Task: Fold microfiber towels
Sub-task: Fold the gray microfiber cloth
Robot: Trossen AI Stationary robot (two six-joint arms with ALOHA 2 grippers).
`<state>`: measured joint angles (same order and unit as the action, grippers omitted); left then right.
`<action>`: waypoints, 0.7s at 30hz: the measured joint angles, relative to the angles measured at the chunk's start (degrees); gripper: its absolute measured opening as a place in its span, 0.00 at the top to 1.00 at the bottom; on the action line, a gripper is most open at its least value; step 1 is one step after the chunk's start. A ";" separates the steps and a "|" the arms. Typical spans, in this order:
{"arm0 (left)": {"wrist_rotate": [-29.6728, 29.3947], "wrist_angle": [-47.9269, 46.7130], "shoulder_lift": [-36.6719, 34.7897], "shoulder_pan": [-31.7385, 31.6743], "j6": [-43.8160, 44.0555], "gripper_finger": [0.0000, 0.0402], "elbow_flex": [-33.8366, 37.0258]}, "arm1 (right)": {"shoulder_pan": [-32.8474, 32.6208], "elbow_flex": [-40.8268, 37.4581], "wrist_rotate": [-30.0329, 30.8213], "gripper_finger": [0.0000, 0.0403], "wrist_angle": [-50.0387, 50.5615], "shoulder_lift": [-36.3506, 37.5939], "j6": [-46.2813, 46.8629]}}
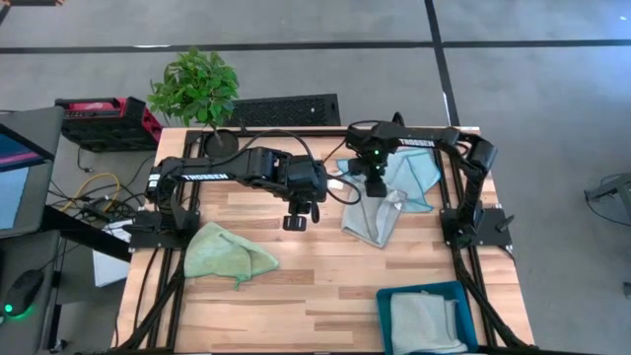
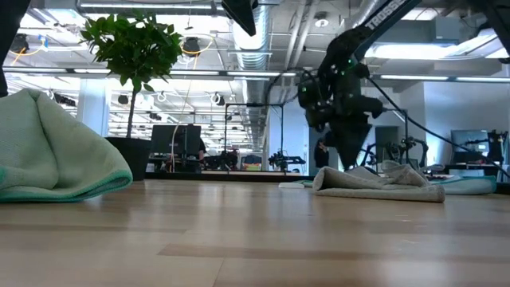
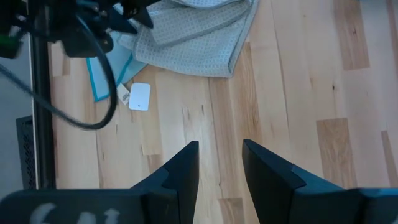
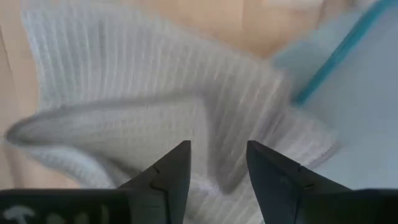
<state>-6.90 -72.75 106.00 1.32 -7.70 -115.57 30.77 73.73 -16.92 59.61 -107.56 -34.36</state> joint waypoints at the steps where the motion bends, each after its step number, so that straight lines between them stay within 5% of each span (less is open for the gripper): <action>1: -0.01 0.04 0.00 -0.04 0.00 0.71 0.00 | -0.01 0.06 0.36 0.56 0.56 -0.64 0.10; 21: 0.00 0.20 0.02 -0.42 -0.02 0.71 0.00 | -1.12 0.65 -1.71 0.63 0.63 -2.37 -0.58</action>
<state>-6.90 -72.55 106.02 0.91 -7.73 -115.57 29.65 74.38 -18.63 60.24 -109.93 -34.95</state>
